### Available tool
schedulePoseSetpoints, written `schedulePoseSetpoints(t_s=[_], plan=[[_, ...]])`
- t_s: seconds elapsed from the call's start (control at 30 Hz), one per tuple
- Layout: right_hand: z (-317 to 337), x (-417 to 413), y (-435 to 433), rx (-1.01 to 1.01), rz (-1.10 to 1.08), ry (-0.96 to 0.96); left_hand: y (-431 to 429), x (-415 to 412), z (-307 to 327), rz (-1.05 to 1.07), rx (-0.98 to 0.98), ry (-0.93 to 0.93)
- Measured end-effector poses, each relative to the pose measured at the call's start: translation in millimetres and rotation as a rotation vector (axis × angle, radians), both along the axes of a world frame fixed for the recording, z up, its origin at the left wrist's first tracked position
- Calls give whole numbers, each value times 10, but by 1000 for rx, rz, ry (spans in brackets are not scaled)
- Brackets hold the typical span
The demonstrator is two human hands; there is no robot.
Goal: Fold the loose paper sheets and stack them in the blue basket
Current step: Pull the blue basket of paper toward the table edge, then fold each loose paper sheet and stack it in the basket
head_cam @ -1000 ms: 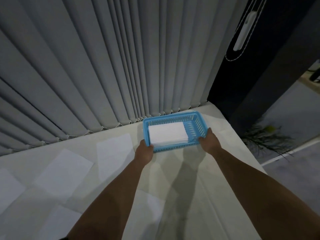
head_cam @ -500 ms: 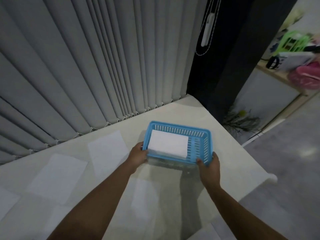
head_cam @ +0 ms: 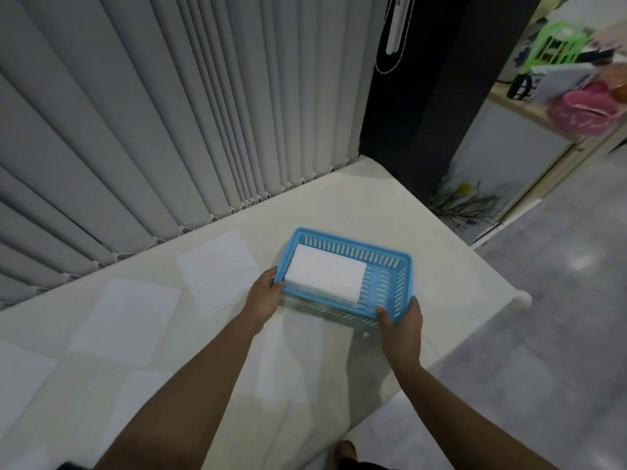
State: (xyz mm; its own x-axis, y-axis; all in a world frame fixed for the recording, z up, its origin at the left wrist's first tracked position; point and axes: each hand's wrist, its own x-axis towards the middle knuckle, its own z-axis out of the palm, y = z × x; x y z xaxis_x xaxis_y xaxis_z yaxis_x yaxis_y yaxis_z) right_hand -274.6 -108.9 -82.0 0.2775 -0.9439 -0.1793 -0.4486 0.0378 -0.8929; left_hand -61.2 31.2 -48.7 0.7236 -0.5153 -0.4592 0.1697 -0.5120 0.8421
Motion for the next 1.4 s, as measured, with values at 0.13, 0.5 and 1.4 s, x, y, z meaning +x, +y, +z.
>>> schedulePoseSetpoints(t_s=[0.13,0.5,1.4], plan=[[32,30,59,-15,-12,172,137,-55,-42,39,25,-16],[543,839,561,-786,639,427,932,-230,-255,266,262,-187],[228,1932,895,-1038,1806,519,1391,-902,-271,437,530,-320]])
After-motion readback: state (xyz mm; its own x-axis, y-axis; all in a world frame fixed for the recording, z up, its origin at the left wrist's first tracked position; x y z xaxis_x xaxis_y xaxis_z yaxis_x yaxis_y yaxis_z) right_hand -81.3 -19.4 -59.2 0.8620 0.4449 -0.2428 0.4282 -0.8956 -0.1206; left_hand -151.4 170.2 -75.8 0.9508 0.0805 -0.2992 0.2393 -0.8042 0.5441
